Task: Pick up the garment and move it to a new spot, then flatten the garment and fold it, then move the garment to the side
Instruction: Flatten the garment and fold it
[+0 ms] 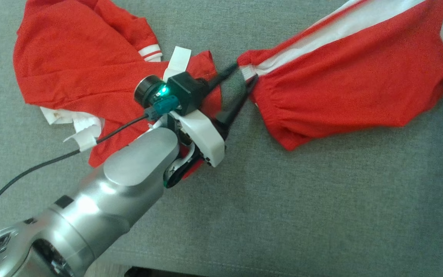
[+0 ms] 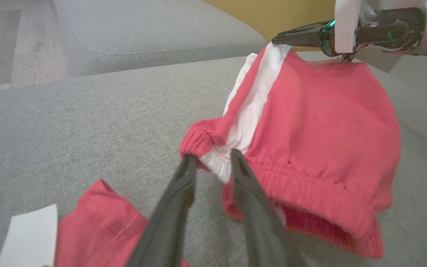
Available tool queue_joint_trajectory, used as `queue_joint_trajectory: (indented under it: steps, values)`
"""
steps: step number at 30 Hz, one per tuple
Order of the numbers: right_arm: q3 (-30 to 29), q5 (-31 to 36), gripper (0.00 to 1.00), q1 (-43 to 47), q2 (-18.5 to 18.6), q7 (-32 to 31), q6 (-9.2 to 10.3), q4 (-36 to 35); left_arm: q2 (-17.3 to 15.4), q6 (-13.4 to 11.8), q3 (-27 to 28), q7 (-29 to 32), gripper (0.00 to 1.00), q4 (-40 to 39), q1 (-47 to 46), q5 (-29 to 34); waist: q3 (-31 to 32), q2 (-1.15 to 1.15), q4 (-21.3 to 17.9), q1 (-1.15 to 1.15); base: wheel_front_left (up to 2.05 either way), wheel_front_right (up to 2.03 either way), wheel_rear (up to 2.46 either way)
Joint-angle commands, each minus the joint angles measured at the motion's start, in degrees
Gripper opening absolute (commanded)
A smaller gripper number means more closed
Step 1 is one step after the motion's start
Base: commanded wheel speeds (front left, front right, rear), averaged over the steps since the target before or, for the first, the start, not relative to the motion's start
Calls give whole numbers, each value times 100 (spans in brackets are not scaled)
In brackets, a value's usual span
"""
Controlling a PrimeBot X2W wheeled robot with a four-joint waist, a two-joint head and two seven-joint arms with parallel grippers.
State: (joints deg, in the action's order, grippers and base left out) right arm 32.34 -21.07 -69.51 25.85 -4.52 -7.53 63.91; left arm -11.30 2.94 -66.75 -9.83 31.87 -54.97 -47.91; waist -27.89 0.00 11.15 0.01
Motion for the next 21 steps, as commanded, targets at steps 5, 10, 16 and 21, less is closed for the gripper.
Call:
queue_joint_trajectory:
  steps: [5, 10, 16, 21]
  values:
    - [-318, -250, 100, -219, -191, 352, 4, 120, -84, -107, 164, -69, 100, 123, -207, 47, 14, 0, -34, -1, 0, 0, 0]
    - [-426, -450, 100, -117, -239, 756, 4, 236, -104, -190, 243, -210, 100, 296, -161, 34, 219, 0, -73, -1, 0, 0, 0]
    - [-645, -1041, 100, 360, -379, 1246, 4, 189, -232, -421, 417, -400, 100, 419, 34, 52, 785, 0, -210, -1, 0, 0, 0]
    - [-640, -1561, 100, 932, -516, 1662, 4, -312, -508, -935, 692, -508, 100, 295, 218, 471, 1230, 0, -405, -1, 0, 0, 0]
